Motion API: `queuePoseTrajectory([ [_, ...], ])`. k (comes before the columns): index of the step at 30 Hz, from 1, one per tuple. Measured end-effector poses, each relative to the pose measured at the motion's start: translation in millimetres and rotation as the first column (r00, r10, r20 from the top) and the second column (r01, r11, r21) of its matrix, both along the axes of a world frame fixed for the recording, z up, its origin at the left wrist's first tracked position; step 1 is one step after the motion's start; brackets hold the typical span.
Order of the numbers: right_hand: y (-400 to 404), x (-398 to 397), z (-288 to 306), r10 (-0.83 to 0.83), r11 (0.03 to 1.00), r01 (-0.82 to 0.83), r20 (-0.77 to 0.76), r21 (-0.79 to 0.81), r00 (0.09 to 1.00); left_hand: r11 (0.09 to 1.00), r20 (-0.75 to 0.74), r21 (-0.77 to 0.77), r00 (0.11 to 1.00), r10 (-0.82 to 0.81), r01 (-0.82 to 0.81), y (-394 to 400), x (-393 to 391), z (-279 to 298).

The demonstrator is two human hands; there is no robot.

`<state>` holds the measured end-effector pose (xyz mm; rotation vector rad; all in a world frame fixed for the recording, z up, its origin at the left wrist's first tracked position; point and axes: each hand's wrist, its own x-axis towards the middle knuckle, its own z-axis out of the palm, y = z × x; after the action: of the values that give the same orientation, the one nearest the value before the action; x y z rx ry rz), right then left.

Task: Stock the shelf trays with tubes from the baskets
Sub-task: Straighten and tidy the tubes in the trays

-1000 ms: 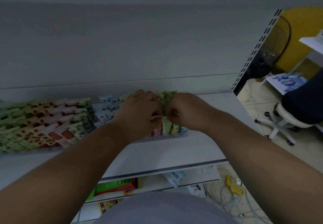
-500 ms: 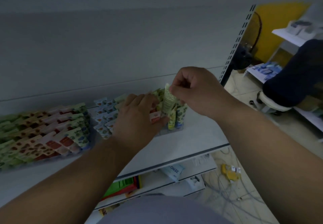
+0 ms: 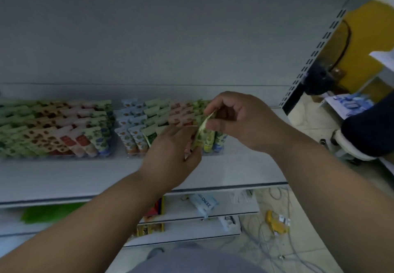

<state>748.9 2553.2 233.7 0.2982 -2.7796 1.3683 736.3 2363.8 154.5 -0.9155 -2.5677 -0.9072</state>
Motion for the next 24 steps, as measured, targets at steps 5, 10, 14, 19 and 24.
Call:
queuePoseTrajectory([
  [5,5,-10,-9,0.011,0.983,0.014,-0.134,0.182,0.991,0.980,0.040,0.009,0.980,0.196,-0.197,2,15,-17],
  [10,6,-22,-21,0.132,0.878,-0.030,-0.182,0.478,0.974,0.957,0.043,-0.167,0.968,0.247,-0.237,1,18,-30],
  [14,1,-26,-30,0.137,0.840,-0.012,-0.191,0.542,0.972,0.949,0.063,-0.224,0.969,0.240,-0.221,6,16,-39],
  [19,-6,-30,-39,0.145,0.833,0.007,-0.231,0.554,0.962,0.947,0.071,-0.239,0.969,0.236,-0.213,6,15,-47],
  [24,-9,-31,-37,0.137,0.846,0.005,-0.226,0.533,0.965,0.951,0.075,-0.220,0.968,0.240,-0.219,3,14,-45],
])
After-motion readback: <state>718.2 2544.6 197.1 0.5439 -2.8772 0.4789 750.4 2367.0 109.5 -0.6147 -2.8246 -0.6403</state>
